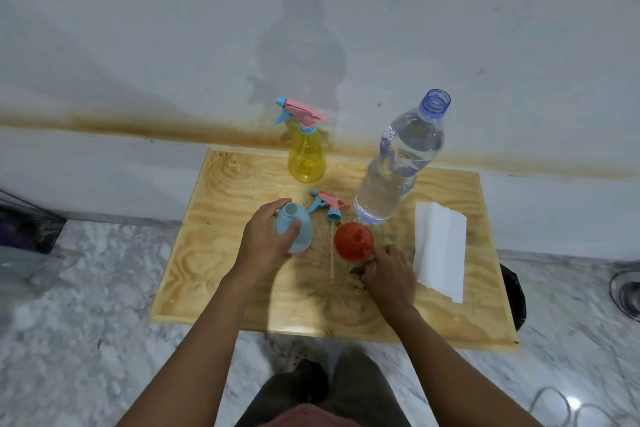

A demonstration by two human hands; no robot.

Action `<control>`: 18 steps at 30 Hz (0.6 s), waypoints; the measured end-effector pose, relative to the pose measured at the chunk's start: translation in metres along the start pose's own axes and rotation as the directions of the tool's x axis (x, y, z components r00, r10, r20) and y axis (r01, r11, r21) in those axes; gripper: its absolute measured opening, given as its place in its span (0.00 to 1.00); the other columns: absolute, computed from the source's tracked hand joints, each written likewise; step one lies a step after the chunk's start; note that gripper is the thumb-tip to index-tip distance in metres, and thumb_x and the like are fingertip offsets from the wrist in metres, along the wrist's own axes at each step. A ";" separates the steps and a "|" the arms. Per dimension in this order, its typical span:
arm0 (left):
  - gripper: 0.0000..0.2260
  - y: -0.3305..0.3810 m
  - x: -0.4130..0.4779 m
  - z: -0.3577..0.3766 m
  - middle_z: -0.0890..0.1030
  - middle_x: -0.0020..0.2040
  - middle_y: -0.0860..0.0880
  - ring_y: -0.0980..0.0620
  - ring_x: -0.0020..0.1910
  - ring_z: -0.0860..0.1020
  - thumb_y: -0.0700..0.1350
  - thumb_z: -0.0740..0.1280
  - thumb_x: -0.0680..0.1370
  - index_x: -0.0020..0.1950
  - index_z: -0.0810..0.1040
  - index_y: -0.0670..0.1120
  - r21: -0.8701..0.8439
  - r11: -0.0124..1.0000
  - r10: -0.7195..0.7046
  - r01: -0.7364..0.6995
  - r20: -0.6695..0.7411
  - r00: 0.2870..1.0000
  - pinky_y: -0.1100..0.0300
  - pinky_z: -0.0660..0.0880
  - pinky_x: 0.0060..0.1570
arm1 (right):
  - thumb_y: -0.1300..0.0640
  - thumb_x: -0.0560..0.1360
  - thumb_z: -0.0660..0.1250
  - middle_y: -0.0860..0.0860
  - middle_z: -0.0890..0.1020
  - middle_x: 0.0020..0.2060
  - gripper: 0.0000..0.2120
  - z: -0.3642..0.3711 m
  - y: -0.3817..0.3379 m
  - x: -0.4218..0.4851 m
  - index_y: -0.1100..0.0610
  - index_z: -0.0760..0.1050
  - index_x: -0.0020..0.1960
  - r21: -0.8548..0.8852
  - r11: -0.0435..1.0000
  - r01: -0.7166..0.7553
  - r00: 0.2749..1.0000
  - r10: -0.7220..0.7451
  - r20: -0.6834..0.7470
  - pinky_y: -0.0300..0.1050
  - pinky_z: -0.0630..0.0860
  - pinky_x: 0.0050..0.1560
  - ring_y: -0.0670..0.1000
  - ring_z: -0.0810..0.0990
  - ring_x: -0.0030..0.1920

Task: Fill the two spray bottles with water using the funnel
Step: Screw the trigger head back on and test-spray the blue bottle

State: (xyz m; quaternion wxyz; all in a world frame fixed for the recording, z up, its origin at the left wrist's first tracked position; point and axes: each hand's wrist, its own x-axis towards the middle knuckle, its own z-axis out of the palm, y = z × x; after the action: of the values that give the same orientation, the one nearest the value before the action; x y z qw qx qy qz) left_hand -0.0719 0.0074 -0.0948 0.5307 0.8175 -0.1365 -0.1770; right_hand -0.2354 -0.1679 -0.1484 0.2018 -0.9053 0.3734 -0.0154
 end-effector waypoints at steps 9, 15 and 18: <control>0.32 -0.009 -0.004 0.009 0.74 0.55 0.61 0.66 0.53 0.75 0.40 0.80 0.67 0.66 0.70 0.53 0.014 0.999 -0.053 0.053 0.040 0.998 0.76 0.71 0.50 | 0.54 0.72 0.68 0.53 0.81 0.52 0.17 -0.016 -0.079 0.048 0.56 0.78 0.60 0.132 0.961 0.244 0.968 -0.231 -0.101 0.52 0.76 0.50 0.56 0.78 0.53; 0.31 -0.019 -0.002 0.012 0.76 0.54 0.61 0.74 0.50 0.75 0.43 0.81 0.66 0.63 0.71 0.54 -0.001 0.999 -0.052 0.052 0.028 0.998 0.77 0.71 0.43 | 0.51 0.79 0.61 0.59 0.78 0.57 0.17 0.007 -0.099 0.090 0.61 0.70 0.63 -0.044 0.998 0.040 0.971 -0.028 0.238 0.54 0.74 0.55 0.60 0.78 0.57; 0.30 -0.022 -0.001 0.013 0.77 0.55 0.61 0.70 0.51 0.75 0.47 0.81 0.65 0.64 0.73 0.56 0.015 0.997 -0.074 0.074 0.008 0.997 0.75 0.72 0.44 | 0.54 0.81 0.59 0.59 0.79 0.56 0.15 0.018 -0.096 0.097 0.62 0.68 0.63 0.011 1.000 -0.023 0.967 0.019 0.253 0.51 0.73 0.47 0.60 0.80 0.54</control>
State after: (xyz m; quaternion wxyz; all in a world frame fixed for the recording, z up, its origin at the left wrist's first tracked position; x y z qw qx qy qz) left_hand -0.0780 0.0061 -0.1198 0.5170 0.8253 -0.1096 -0.1989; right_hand -0.0984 -0.1664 -0.1410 0.2540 -0.8945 0.3541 0.0997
